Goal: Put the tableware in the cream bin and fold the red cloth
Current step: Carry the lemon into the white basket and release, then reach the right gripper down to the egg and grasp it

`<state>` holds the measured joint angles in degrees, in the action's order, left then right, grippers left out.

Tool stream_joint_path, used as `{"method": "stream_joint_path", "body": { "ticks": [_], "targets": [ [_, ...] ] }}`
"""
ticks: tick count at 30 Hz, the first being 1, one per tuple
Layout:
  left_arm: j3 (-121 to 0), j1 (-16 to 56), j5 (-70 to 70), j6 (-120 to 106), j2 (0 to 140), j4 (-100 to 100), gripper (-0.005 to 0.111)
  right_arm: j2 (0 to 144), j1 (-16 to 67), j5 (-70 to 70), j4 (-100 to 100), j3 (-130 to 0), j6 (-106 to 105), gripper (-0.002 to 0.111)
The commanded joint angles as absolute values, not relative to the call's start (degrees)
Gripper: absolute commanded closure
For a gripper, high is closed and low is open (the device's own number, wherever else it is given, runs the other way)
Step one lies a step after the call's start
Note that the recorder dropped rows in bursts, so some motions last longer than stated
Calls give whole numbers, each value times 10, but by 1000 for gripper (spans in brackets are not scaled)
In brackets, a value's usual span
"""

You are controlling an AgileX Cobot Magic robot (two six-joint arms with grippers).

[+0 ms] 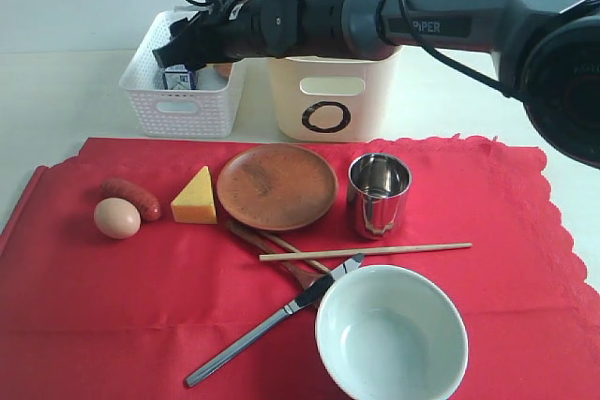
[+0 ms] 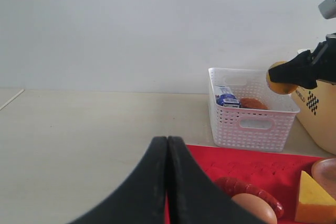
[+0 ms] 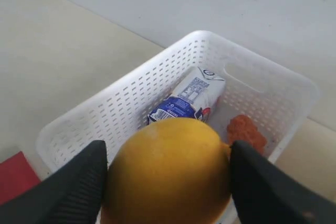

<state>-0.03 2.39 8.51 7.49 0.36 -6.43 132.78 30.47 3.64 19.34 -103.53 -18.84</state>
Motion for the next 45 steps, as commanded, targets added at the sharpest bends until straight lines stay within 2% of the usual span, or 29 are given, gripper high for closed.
{"method": "stream_joint_path", "body": {
  "ticks": [1, 8, 22, 35, 45],
  "targets": [
    [0, 23, 83, 75, 0, -64, 105, 1323, 303, 18, 191, -1037, -188, 85],
    [0, 23, 83, 76, 0, -64, 105, 1338, 303, 11, 191, -1037, -189, 58],
    [0, 23, 83, 75, 0, -64, 105, 1348, 303, 3, 210, -1037, -151, 28],
    [0, 23, 83, 75, 0, -64, 105, 1291, 303, 127, 202, -1037, -141, 26],
    [0, 23, 83, 75, 0, -64, 105, 1240, 336, 317, 221, -1037, -252, 27]
  ]
}}
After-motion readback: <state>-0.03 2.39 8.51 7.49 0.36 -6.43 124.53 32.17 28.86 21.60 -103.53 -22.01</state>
